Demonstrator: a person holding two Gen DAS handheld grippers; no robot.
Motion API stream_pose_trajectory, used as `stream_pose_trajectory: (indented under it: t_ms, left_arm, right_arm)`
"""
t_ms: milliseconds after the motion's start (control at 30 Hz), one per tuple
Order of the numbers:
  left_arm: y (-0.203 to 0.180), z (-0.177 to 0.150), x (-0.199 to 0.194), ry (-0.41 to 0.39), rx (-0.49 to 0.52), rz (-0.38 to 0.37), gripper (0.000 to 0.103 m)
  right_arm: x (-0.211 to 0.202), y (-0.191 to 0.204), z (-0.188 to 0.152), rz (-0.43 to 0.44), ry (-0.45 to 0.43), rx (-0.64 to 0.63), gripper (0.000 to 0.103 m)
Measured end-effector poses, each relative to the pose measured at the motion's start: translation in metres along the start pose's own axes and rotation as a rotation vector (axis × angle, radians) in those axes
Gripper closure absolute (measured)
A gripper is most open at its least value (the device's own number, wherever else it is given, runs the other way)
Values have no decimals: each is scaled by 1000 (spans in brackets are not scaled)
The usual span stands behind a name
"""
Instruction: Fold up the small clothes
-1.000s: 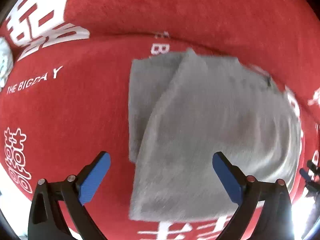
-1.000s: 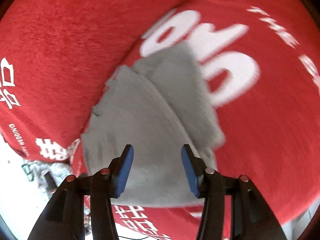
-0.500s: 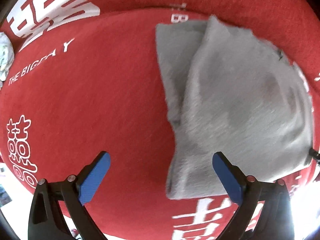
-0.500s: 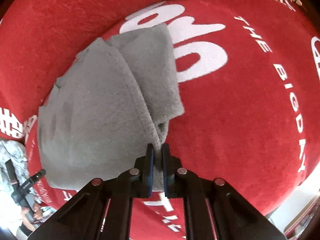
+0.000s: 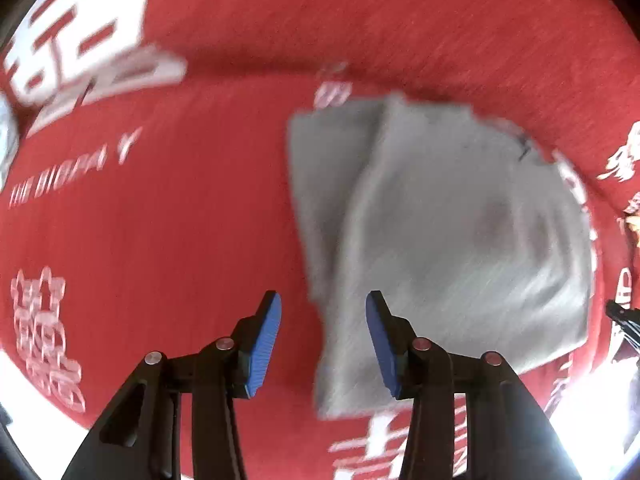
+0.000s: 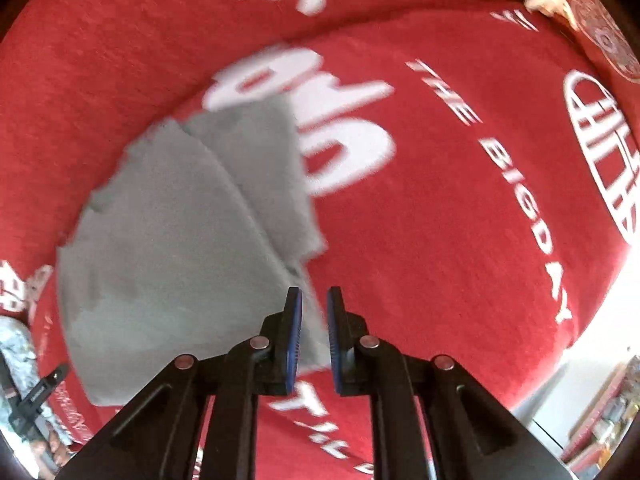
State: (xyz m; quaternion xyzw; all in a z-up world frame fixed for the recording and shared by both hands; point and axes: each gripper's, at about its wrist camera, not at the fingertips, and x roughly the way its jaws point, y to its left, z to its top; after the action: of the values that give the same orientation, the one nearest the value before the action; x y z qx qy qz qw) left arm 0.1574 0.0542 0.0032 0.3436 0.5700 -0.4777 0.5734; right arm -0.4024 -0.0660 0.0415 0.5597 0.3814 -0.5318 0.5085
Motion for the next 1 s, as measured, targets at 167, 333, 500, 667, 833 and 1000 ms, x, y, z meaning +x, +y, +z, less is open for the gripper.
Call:
stream_pose_trajectory:
  t_ms: [167,333,500,667,833,1000]
  left_arm:
    - [-26,45,21,-34,28,-23,56]
    - [-22,63,71,26,3,19,55]
    - [-3,62,66,23,-52,-26,55]
    - [7,51,50,44,-52,31,55]
    - [4,30,33,71,-43,60,55]
    - [-11,1,23,100,1,84,55]
  right_arm:
    - [24,50,21,59,9,-73,90]
    - [53,69,18,73,65,-66,90]
    - [63,45,20,129,84,32,95]
    - [43,33,17,90,81,49,91]
    - [24,35,-2,100,88,26,90]
    - [16,38,-26,129,113,52,76]
